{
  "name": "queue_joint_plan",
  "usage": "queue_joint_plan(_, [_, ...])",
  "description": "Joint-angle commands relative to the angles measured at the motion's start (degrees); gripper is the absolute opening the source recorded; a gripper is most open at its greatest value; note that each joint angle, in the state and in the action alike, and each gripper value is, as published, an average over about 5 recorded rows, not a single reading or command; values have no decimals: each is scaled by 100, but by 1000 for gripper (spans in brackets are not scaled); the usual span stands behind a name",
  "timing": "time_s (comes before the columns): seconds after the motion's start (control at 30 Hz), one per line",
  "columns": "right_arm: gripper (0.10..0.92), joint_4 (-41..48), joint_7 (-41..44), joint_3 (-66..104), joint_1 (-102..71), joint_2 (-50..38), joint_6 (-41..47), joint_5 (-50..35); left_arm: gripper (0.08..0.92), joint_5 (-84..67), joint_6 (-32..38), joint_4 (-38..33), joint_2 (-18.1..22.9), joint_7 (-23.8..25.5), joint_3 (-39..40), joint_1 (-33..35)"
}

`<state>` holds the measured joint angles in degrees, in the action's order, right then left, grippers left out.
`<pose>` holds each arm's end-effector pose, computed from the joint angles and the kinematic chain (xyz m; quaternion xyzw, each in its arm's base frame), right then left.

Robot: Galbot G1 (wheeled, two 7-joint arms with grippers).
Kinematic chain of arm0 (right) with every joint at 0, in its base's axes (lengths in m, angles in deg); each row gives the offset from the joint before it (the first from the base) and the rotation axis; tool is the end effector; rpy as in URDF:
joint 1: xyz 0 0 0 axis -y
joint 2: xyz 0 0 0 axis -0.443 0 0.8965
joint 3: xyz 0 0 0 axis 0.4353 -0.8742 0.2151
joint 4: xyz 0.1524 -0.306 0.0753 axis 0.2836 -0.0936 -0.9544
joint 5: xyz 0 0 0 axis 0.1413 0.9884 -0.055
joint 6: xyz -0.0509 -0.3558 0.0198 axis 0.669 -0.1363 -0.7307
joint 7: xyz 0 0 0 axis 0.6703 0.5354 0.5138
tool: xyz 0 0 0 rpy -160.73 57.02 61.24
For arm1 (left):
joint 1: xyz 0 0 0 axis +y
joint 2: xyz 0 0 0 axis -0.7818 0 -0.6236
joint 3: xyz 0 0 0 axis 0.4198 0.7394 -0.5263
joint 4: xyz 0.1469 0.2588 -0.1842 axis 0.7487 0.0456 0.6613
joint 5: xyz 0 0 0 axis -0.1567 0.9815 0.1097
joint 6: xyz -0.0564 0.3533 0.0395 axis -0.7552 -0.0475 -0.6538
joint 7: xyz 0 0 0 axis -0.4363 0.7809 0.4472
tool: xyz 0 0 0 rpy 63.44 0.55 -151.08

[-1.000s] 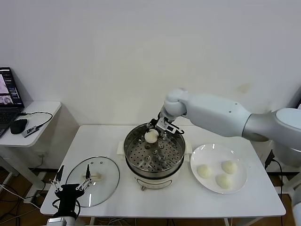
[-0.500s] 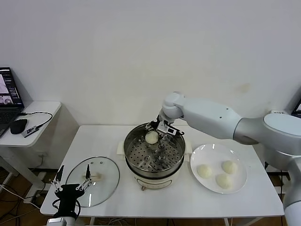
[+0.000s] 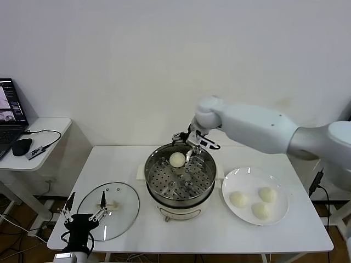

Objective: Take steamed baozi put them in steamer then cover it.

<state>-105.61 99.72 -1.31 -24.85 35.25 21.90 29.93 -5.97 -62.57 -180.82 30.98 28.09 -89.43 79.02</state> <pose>0.5707 0.0931 -0.0584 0.5954 -0.3023 0.7433 0.0396 0.1388 0.0528 -0.2746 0.0669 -0.9939 -0.0869 0.0138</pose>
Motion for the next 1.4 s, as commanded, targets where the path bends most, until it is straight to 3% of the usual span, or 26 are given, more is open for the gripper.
queue_joint_plan(0.03, [823,-1727,617,-258,1026,-1443,2155,-1765,823,-55,-364,-178,-103,6,-12,-48])
queue_joint_plan(0.27, [823,-2359,692,-287,1299,-2877,2987,-2109,823,-219,-520,-174,-371,34,-128,-174])
queue_joint_plan(0.43, [823,-2513,715,-271,1004,-3832,2956,-1800,823,-331,-577,-154,-504,92,-228,-245])
queue_joint_plan(0.63, [823,-2511,621,-27,65,-4330,2900,-1278,823,-372,-615,-67,-599,121,-238,-329])
queue_joint_plan(1.1, [823,-2045,362,1857,-2980,-4000,2918,-201,823,-339,-657,66,-539,145,-274,-391])
queue_joint_plan(1.4, [823,-1374,257,2035,-3217,-3133,2820,-34,823,-315,-644,49,-463,151,-389,-285])
